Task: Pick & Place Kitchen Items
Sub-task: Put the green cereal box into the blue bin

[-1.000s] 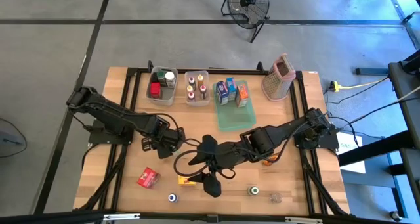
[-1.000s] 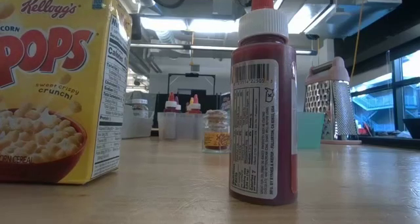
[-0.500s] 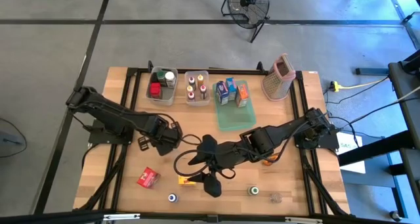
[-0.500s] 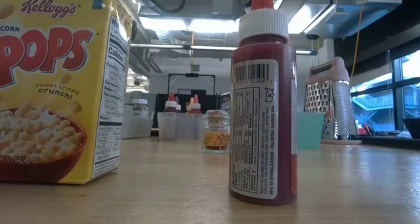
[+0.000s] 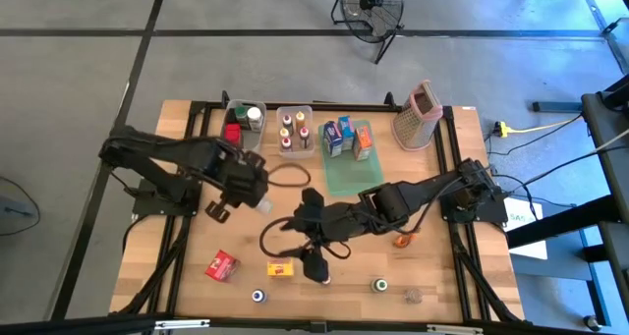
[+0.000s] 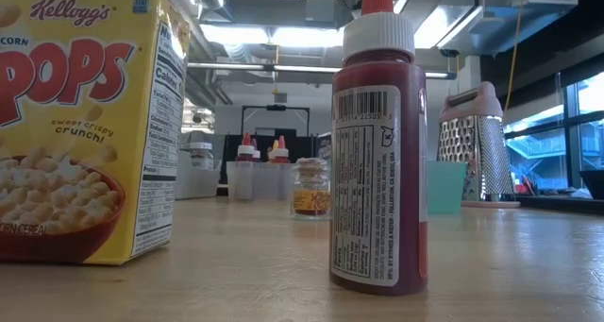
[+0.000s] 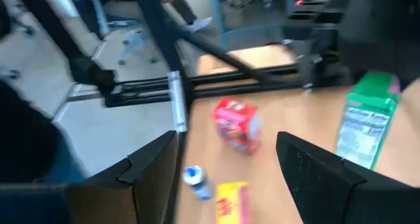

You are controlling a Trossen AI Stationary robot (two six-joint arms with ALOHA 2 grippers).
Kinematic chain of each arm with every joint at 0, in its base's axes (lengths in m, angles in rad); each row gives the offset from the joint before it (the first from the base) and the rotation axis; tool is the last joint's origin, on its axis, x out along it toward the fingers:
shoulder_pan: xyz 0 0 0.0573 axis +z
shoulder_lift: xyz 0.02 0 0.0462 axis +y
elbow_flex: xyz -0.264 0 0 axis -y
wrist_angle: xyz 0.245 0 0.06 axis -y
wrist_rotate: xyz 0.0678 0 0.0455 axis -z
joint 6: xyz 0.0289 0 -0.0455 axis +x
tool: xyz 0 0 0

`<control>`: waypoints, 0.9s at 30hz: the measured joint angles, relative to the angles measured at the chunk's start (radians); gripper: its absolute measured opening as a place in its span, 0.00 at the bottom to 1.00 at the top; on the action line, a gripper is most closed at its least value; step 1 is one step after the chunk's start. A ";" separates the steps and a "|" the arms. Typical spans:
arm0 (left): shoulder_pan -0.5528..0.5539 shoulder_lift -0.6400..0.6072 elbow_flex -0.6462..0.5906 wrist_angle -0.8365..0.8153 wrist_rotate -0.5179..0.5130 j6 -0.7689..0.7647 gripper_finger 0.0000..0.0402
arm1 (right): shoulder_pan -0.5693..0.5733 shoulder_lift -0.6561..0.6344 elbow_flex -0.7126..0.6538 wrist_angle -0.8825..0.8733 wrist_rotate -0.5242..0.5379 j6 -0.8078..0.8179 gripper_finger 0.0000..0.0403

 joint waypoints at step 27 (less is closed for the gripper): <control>0.021 0.000 0.208 0.061 -0.020 -0.366 0.24 | -0.111 0.000 0.000 0.024 0.273 -0.194 0.67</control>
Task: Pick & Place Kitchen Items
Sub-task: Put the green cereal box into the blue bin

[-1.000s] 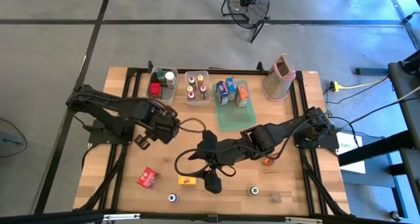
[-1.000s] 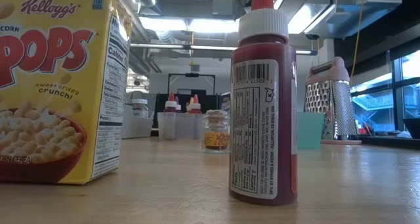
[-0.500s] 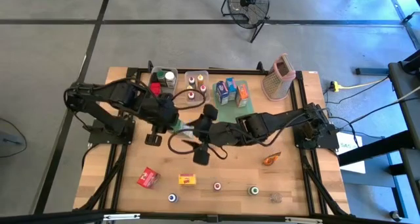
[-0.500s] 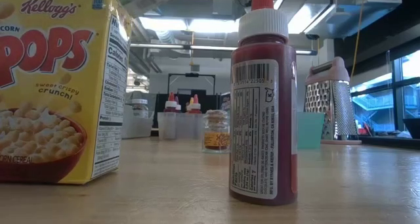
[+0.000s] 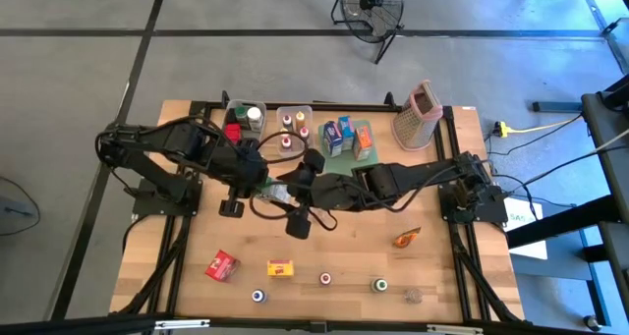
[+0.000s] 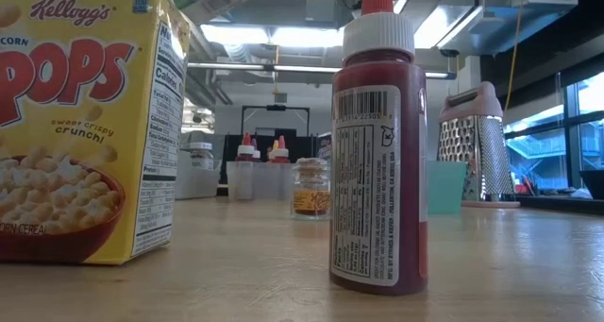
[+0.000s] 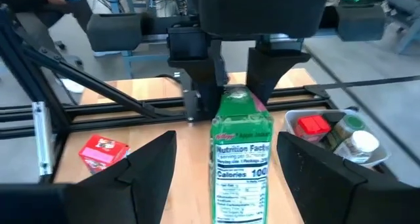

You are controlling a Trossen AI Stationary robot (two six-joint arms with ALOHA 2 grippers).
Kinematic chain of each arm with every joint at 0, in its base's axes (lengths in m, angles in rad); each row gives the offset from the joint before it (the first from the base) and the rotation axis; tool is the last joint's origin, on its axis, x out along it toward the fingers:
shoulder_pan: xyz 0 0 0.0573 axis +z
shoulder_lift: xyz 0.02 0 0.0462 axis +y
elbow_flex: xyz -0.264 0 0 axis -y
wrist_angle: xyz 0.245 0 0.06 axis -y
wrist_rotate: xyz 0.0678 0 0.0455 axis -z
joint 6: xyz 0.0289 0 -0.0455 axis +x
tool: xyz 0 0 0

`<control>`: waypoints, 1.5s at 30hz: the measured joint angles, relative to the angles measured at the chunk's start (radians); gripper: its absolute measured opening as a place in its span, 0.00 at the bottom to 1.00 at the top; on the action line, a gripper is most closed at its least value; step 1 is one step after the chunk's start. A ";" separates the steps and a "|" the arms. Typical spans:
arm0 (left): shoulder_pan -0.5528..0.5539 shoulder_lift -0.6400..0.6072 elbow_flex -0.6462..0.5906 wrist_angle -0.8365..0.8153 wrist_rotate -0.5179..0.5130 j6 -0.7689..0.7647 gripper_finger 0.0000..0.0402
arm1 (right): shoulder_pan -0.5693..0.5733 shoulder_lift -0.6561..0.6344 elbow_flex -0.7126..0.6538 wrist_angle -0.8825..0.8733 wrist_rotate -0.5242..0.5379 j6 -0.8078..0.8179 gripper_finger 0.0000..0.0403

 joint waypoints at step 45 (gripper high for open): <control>0.000 0.000 0.000 0.037 -0.006 0.004 0.24 | -0.081 0.034 0.000 0.044 -0.164 -0.134 0.55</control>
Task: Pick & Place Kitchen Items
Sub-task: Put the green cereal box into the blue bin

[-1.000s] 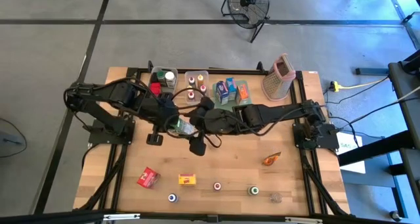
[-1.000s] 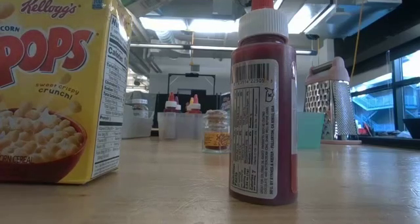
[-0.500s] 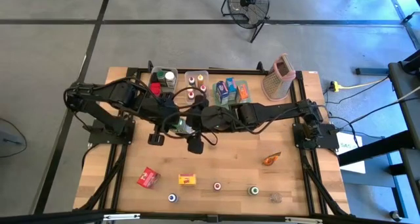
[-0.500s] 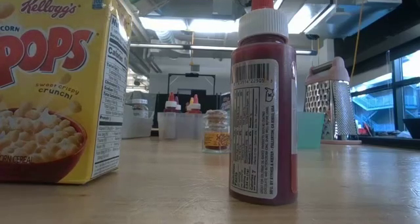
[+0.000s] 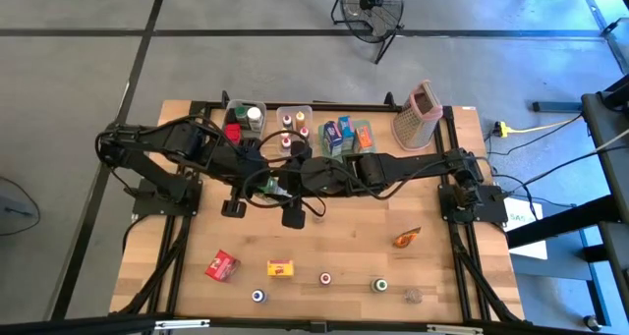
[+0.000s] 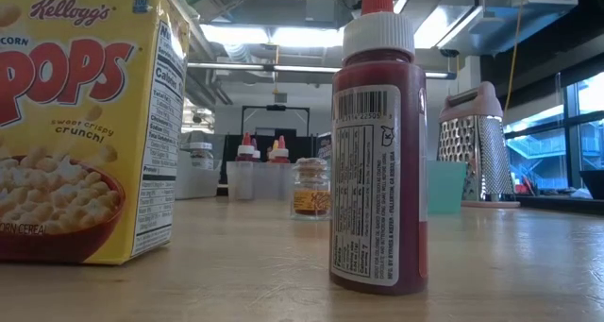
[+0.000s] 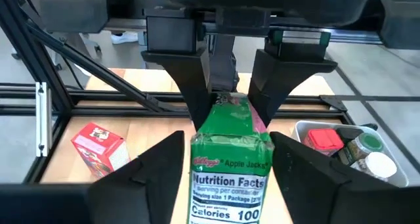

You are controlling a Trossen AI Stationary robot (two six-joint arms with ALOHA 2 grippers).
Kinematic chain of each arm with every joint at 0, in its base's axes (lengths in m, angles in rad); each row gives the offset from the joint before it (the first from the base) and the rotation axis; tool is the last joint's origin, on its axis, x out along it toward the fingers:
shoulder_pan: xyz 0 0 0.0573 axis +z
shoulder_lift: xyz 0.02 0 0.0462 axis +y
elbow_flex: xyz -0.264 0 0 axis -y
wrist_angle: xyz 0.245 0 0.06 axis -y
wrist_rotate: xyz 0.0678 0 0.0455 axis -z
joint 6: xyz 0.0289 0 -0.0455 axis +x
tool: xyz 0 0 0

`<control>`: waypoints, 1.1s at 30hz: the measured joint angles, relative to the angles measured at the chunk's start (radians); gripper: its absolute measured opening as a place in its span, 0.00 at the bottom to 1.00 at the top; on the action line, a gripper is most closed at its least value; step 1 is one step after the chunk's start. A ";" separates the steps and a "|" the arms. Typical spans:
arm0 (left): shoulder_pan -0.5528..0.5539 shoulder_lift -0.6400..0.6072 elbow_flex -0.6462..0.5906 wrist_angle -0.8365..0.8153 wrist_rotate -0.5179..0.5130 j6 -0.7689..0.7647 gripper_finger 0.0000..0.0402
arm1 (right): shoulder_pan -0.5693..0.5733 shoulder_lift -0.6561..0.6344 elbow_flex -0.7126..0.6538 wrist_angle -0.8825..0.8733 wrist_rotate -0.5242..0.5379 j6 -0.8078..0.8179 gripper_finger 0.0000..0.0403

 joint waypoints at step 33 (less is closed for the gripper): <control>0.000 0.001 -0.002 -0.003 -0.007 0.027 0.24 | -0.001 0.020 0.000 0.008 0.000 -0.031 0.32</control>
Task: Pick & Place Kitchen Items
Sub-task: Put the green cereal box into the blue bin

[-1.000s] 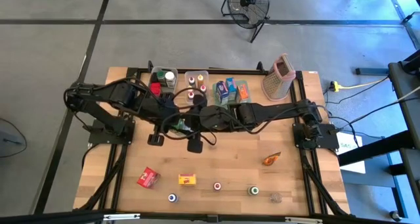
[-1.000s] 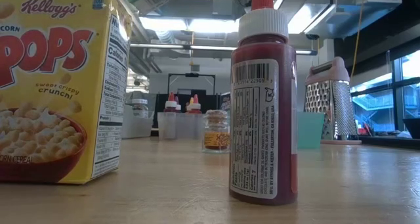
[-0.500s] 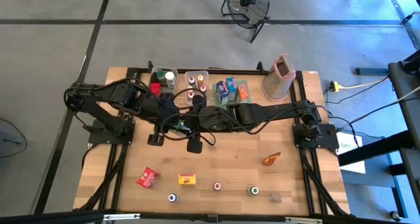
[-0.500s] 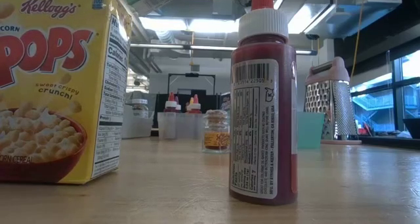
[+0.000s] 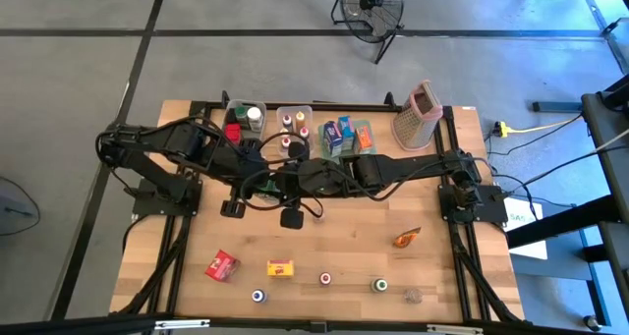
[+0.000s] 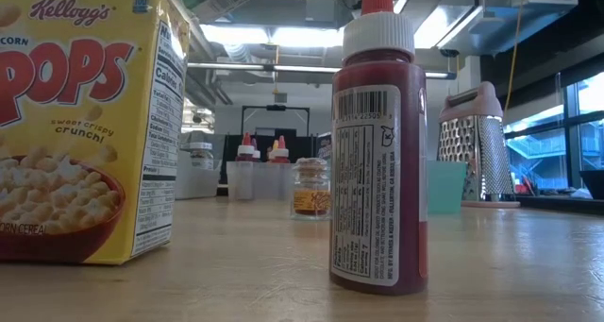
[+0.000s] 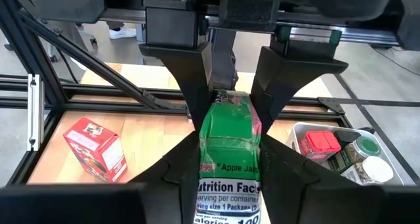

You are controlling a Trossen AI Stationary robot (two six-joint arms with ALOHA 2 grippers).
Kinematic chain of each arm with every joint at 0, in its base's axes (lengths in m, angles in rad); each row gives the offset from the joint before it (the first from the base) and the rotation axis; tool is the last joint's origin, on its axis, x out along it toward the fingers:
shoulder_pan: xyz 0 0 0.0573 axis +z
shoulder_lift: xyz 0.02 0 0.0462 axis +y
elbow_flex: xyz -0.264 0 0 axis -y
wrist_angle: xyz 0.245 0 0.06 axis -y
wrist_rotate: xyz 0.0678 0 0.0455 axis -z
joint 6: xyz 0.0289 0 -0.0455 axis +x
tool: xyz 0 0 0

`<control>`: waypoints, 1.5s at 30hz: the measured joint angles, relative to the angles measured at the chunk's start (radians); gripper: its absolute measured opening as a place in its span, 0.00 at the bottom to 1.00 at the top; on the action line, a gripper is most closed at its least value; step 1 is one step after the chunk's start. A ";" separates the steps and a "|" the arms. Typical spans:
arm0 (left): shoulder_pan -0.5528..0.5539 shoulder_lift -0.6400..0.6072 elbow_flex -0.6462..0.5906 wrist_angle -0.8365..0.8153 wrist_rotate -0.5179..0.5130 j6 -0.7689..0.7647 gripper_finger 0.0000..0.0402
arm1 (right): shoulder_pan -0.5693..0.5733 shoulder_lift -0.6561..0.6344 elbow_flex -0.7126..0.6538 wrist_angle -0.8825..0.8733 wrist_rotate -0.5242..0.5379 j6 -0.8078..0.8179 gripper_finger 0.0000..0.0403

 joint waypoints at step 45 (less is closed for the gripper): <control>-0.001 -0.299 0.003 0.048 -0.048 -0.084 0.45 | 0.084 -0.375 -0.001 -0.821 0.207 0.646 0.29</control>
